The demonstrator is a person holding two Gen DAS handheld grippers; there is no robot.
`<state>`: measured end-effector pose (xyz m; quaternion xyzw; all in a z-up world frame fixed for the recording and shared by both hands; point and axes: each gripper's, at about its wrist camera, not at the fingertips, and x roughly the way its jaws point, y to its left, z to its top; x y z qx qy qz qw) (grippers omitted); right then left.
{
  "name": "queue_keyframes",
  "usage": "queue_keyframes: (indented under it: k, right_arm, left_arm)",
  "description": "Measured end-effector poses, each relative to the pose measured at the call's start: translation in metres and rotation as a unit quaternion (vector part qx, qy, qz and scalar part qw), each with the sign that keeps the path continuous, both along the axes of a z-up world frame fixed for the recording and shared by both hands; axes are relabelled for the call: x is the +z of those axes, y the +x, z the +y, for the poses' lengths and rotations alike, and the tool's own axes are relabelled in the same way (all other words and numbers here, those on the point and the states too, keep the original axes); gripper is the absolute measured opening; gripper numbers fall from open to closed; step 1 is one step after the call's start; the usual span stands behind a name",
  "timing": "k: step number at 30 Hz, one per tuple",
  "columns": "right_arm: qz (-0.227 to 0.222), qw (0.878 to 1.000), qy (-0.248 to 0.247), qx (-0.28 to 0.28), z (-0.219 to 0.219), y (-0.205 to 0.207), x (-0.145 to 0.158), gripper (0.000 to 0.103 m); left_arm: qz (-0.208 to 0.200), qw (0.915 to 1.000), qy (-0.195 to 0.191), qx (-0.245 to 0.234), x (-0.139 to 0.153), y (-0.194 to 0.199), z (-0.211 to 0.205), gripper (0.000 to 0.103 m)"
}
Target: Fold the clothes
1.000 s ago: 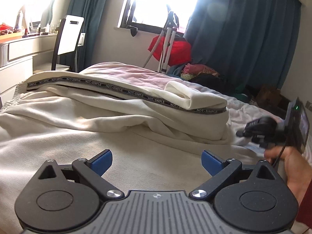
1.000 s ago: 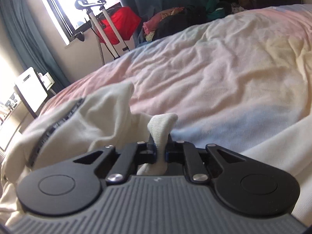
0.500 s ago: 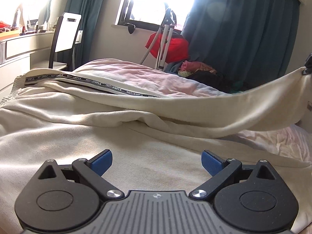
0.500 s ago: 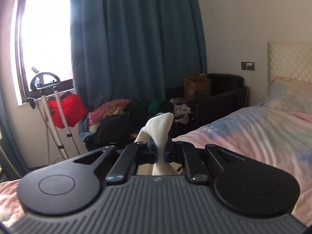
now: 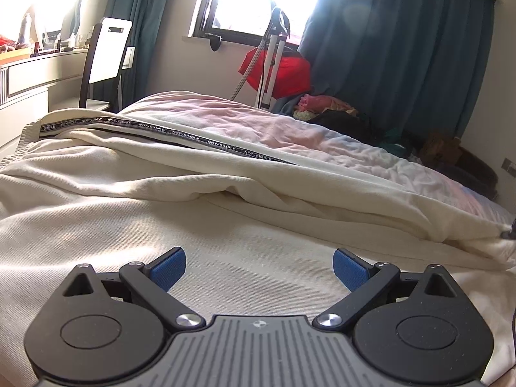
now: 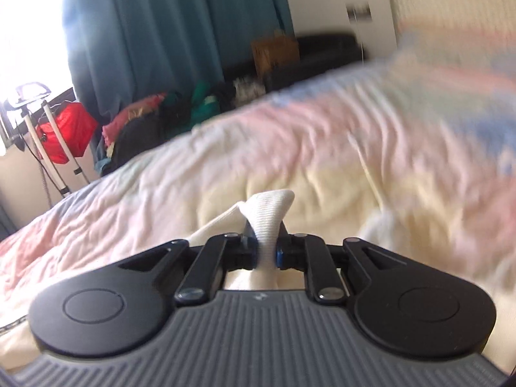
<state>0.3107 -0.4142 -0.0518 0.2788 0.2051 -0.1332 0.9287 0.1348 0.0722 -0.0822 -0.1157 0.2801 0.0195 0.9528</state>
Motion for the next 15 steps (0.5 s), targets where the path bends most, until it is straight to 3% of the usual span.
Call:
queue_keyframes:
  k: [2,4,7,10,15]
  right_arm:
    - [-0.009,0.998,0.058,0.008,-0.006,-0.010,-0.010,0.068]
    - [-0.017,0.993,0.116,0.016,-0.012,-0.020,-0.020,0.094]
    - [-0.030,0.978,0.203,0.028,-0.021,-0.035,-0.035,0.097]
    - [-0.043,0.956,0.287,0.040,-0.030,-0.050,-0.050,0.098]
    - [-0.011,0.965,0.261,-0.025,-0.004,-0.058,-0.041,0.098]
  left_arm:
    - [0.004,1.0000,-0.003,-0.002,-0.002,0.001,-0.001,0.099]
    - [0.007,0.9999,-0.012,-0.008,-0.004,0.001,-0.002,0.099]
    - [0.008,0.9986,-0.046,-0.024,-0.004,0.000,0.000,0.099]
    - [0.009,0.9971,-0.070,-0.027,-0.005,-0.003,0.002,0.099]
    - [0.016,0.9974,-0.069,-0.014,-0.009,-0.003,0.004,0.099]
